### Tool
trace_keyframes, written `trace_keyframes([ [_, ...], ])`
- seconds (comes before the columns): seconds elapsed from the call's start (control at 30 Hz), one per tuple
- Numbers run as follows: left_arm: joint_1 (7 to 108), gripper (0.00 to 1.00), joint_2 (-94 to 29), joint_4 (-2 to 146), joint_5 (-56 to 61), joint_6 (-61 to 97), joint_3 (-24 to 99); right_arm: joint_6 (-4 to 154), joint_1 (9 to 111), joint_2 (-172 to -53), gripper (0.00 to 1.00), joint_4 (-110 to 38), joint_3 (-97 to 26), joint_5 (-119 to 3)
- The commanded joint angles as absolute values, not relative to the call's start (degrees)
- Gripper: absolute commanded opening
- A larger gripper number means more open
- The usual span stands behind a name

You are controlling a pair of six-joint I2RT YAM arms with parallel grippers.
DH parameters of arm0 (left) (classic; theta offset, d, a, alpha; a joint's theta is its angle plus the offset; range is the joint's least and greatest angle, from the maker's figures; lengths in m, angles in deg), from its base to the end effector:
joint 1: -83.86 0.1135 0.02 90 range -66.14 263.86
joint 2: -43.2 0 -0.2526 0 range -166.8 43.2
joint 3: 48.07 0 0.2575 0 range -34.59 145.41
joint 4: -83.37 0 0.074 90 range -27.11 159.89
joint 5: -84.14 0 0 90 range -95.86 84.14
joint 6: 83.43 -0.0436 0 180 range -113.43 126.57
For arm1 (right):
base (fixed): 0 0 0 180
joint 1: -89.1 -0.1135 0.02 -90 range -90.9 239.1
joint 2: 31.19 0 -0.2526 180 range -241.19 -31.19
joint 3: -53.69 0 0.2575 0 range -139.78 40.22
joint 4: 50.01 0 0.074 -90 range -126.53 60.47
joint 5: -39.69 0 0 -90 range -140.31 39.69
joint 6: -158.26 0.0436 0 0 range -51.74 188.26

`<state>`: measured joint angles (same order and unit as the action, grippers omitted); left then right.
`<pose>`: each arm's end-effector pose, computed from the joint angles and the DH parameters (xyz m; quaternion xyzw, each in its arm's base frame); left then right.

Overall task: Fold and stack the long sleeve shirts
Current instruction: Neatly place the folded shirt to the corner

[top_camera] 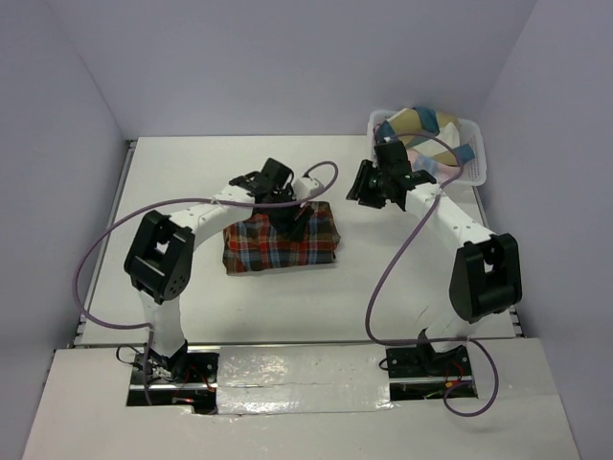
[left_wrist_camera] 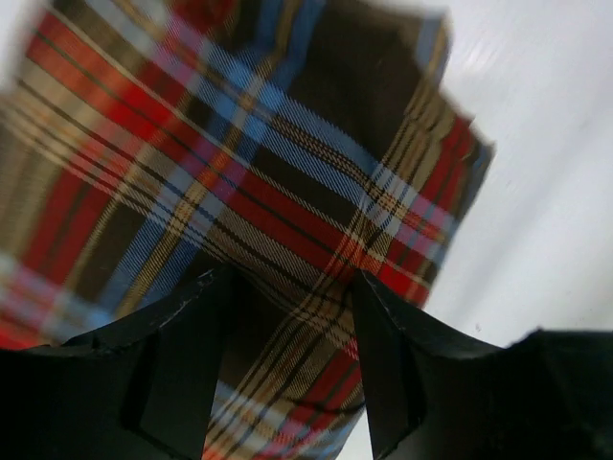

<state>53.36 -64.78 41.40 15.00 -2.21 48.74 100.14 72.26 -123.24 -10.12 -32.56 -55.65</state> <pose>0.3535 -0.2263 0.2121 0.3675 0.8595 -0.2273 0.2730 0.3503 0.1103 0.2559 0.1037 0.9195 0.1947 0.3254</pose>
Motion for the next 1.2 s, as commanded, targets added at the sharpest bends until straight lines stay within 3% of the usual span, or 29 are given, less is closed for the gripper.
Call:
trace_keyframes([
  [0.0,53.19,0.65,-66.31,42.37,9.55,-1.69,47.07,99.46,72.49,-118.74,0.48,-8.50,-29.84,-53.30],
  [0.33,57.22,0.66,-63.86,42.91,1.80,-13.63,36.17,99.46,72.58,-116.17,0.49,-8.94,-27.98,-52.41],
  [0.83,91.31,0.66,-56.29,38.42,3.81,-49.74,26.93,96.73,72.75,-119.86,0.49,-7.36,-33.52,-51.71],
  [1.17,95.99,0.66,-57.62,38.33,7.94,-46.60,29.93,96.30,72.75,-121.89,0.49,-6.65,-35.81,-51.89],
])
